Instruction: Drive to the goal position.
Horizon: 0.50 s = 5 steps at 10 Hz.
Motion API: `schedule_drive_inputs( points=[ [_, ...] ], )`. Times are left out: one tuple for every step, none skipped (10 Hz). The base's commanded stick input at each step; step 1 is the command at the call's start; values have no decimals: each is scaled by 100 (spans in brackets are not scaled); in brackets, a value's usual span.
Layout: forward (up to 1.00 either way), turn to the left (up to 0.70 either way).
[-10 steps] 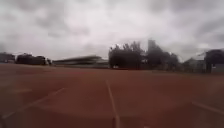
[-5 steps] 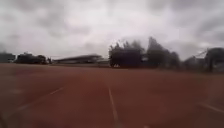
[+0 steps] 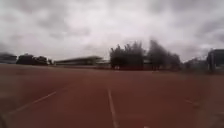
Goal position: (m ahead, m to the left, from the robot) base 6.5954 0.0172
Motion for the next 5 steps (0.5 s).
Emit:
schedule_drive_inputs(
  points=[
    [70, 0],
    [70, 0],
    [70, 0],
    [70, 0],
    [70, 0]
  ],
)
